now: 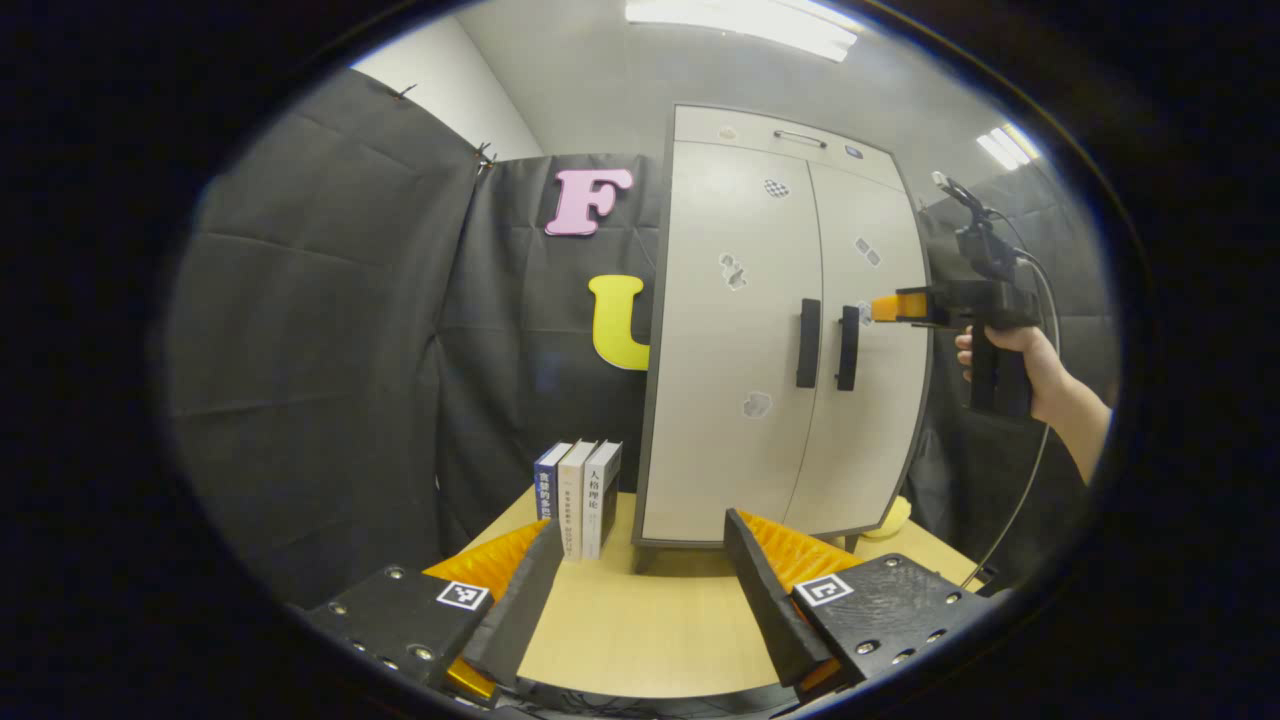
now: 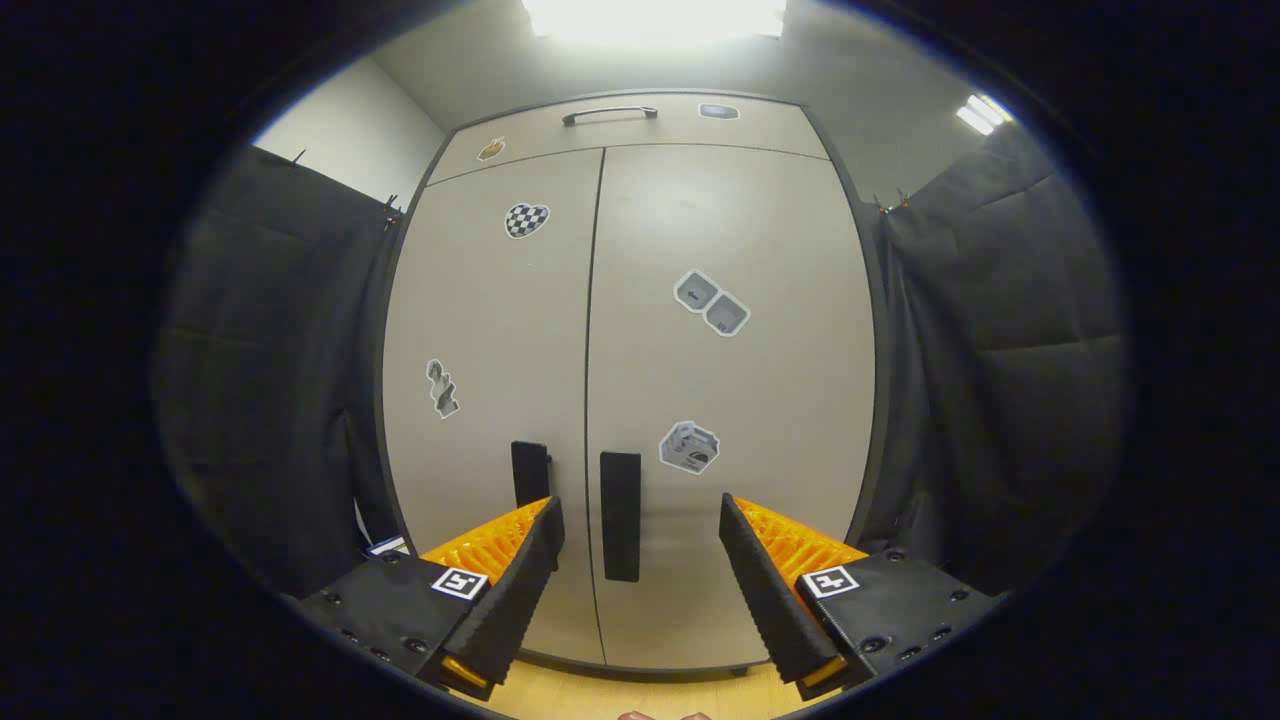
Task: Open the right door of the double-door shoe cabinet with the right hand, and open the left door with the left hand.
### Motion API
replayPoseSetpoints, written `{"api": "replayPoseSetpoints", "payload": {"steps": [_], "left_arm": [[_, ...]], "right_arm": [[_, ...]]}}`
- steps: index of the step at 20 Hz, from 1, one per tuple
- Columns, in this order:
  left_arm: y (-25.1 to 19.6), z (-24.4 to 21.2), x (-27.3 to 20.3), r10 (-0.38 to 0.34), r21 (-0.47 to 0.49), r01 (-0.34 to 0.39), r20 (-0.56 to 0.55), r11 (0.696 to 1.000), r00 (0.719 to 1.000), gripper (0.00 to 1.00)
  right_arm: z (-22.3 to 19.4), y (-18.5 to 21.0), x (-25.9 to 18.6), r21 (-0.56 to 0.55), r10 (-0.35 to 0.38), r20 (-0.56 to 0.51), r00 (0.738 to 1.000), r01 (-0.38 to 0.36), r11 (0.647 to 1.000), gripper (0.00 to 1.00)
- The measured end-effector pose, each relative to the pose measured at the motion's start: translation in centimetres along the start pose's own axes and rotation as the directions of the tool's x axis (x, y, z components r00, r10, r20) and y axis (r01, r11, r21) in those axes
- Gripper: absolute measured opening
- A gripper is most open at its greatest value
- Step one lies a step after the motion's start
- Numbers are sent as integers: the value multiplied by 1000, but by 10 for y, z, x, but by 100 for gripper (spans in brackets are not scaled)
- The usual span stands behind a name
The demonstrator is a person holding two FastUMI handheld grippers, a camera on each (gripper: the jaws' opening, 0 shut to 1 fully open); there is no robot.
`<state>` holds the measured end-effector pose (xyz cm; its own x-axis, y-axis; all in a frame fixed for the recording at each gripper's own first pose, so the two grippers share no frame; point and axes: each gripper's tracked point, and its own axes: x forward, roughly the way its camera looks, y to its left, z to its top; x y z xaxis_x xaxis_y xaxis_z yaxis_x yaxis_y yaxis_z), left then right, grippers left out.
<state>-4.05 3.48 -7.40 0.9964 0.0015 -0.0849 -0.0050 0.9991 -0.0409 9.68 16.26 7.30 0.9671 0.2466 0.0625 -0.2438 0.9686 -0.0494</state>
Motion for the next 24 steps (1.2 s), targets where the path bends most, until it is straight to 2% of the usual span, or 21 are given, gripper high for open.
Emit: {"api": "replayPoseSetpoints", "payload": {"steps": [1,4,9,13,18,22,23,24], "left_arm": [[3,-5,-1,7,13,-7,-10,1000,1000,96],[10,-16,-1,40,6,-40,-45,999,998,96],[5,-22,1,38,-106,-44,-62,993,997,96],[17,-30,3,43,-95,-52,-92,994,995,93],[20,-30,5,45,-154,-59,-88,986,995,95],[23,-31,5,65,-138,-77,-84,987,994,96],[23,-32,4,70,-131,-82,-90,988,993,96],[23,-32,4,76,-128,-88,-97,988,992,95]], "right_arm": [[2,1,7,-9,-5,13,1000,5,1000,95],[0,-1,24,0,-21,-15,1000,21,1000,99],[-3,-8,47,12,-50,-48,998,51,999,98],[-12,-3,60,26,-51,-69,996,53,998,98],[-29,6,76,-2,-48,-107,993,48,999,98],[-39,7,86,7,-62,-146,987,63,998,98],[-40,7,87,12,-67,-148,987,70,998,96],[-41,8,89,18,-69,-151,986,72,997,86]]}}
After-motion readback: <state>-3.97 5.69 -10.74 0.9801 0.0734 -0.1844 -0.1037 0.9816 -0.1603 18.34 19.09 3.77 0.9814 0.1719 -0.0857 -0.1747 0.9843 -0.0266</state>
